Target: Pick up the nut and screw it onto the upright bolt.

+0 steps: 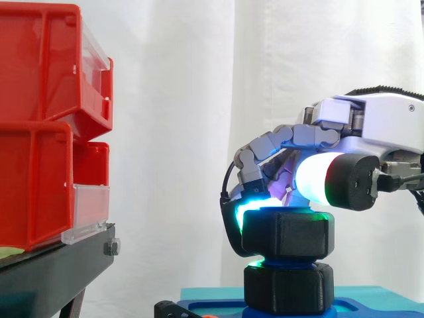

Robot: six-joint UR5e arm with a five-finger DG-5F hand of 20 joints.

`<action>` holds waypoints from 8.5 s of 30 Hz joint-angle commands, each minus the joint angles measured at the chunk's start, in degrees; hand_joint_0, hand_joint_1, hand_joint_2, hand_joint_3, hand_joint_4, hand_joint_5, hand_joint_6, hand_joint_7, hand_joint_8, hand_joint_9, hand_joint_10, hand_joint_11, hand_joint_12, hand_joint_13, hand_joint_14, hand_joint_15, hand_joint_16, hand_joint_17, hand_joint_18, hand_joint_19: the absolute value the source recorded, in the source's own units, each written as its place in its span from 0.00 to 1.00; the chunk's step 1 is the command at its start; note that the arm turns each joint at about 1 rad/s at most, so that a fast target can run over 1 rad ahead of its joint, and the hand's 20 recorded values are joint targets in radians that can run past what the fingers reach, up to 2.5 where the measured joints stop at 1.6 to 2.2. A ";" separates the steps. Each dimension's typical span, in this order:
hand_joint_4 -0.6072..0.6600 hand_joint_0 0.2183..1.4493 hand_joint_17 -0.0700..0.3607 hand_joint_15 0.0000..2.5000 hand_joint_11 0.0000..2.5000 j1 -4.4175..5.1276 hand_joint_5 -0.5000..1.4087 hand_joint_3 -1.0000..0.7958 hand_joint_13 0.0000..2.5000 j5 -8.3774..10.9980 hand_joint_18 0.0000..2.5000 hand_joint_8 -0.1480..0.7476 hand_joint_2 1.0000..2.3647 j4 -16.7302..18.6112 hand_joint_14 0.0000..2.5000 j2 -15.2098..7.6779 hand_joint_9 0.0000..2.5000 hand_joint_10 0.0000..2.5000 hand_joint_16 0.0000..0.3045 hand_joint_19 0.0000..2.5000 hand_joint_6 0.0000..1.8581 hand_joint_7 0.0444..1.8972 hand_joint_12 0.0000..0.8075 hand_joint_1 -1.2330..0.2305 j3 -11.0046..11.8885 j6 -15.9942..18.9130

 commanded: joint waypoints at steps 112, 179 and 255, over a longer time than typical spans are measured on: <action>0.65 0.22 0.33 0.00 0.00 2.32 0.22 0.28 0.20 -3.87 0.05 0.42 0.00 3.72 0.00 0.00 0.31 0.00 0.10 0.00 0.27 0.47 0.33 0.71 -1.60 -3.96; 0.64 0.22 0.30 0.00 0.00 -2.96 0.23 0.28 0.29 -10.90 0.16 0.40 0.00 5.65 0.00 -0.09 0.42 0.00 0.09 0.01 0.27 0.38 0.25 0.75 2.97 -4.04; 0.55 0.26 0.26 0.00 0.00 -1.64 0.30 0.28 0.40 -3.43 0.27 0.43 0.00 -0.76 0.00 0.00 0.55 0.00 0.06 0.07 0.31 0.68 0.19 0.73 0.77 -3.61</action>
